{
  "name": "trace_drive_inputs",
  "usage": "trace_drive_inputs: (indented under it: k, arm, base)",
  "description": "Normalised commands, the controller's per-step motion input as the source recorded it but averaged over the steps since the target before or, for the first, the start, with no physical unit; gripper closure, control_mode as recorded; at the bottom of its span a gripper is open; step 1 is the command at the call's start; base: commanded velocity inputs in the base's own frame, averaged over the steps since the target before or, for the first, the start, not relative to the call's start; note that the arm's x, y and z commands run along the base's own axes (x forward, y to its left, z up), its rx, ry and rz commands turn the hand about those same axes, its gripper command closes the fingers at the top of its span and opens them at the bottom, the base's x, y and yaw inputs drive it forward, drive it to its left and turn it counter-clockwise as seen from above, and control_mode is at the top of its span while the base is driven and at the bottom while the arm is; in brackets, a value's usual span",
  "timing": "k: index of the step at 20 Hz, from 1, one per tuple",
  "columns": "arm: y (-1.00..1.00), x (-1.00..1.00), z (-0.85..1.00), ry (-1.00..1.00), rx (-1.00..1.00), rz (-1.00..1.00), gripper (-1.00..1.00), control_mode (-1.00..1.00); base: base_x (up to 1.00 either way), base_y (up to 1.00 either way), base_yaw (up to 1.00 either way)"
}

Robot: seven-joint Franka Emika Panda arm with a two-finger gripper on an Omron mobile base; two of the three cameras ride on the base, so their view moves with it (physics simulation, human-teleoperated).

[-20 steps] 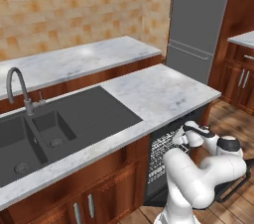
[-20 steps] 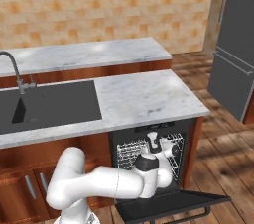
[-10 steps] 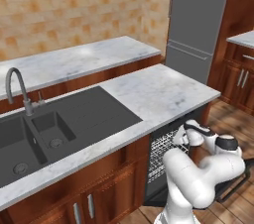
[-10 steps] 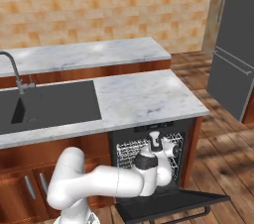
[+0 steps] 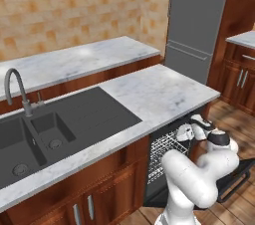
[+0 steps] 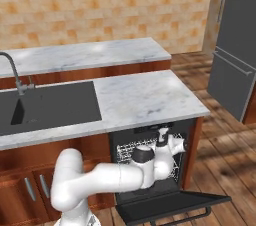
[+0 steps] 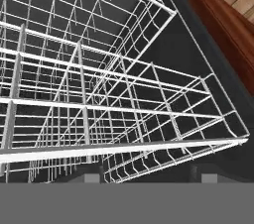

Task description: Open the dishwasher door and pull out the top rack.

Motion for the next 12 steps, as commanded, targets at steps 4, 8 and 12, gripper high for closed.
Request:
trace_drive_inputs:
  k: [4, 8, 12]
  arm:
    - [0.0, 0.13, -1.0, 0.17, 0.1, -0.01, -1.0, -1.0]
    - [0.0, -0.02, -1.0, 0.2, 0.0, -0.09, -1.0, -1.0]
    - [0.0, -0.36, -1.0, 0.17, 0.0, -0.16, -1.0, -1.0]
  base:
    - [0.0, 0.0, 0.0]
    - [0.0, 0.0, 0.0]
    - [0.0, 0.0, 0.0]
